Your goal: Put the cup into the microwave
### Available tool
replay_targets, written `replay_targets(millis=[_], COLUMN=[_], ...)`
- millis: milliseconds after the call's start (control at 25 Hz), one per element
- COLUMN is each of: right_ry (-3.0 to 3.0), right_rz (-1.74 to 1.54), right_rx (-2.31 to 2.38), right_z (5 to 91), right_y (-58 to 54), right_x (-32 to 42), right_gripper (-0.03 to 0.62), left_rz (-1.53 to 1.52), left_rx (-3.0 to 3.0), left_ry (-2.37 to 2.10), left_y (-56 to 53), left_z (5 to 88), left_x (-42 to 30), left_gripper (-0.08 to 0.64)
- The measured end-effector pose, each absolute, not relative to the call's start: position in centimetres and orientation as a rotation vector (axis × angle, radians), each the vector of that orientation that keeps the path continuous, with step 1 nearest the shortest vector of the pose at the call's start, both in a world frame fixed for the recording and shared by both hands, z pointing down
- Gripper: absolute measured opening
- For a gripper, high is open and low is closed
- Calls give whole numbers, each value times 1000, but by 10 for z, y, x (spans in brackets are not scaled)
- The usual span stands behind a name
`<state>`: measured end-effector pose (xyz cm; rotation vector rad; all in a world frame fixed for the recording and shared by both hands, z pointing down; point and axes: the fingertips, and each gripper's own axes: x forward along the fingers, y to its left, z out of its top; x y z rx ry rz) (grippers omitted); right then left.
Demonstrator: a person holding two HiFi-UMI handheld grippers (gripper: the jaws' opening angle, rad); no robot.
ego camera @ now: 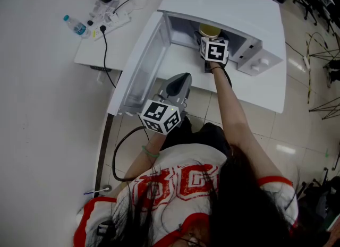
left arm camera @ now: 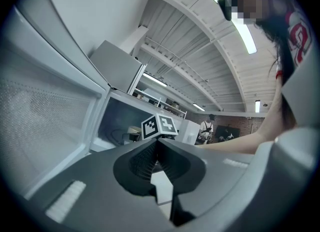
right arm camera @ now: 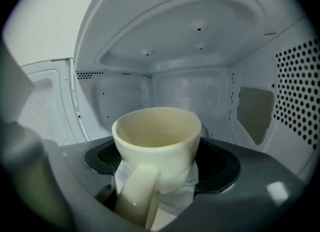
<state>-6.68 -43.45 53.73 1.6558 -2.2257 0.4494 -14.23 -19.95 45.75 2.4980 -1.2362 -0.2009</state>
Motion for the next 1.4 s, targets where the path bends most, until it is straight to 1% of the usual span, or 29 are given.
replay_targets(millis=[640,880,1200,1280,1320,1360,1400], right_ry=[-2263,-2280,-2317,-2316,-2313,-2310,-2308], right_rz=[401,397,424,430,425,413,398], right_rx=[1636,1628,1657,1667,1681,1700,1722], right_z=[533,530,524,521,518,513,508], right_y=[-444,-424,-371,-356,-350,-343,-336], right_x=[-73,-72,-65,-63,-60,-58,-55], right_gripper=[443,445,440,402,366,308,236], left_rz=[-200,-210,-208,-205,-203,-201,-198], left_rx=[2480,2477,2486,2486,2487,2489,2489], left_ry=[-1250,-1256,-1249,-1249,-1249,-1248,-1246], left_y=[-206,-207,-201,-198,-197,-195,-193], left_z=[460,454,439,433,430,427,423], left_x=[-146,-145,-141,-141,-142,-142,-143], left_gripper=[0,0,0,0,0,0,0])
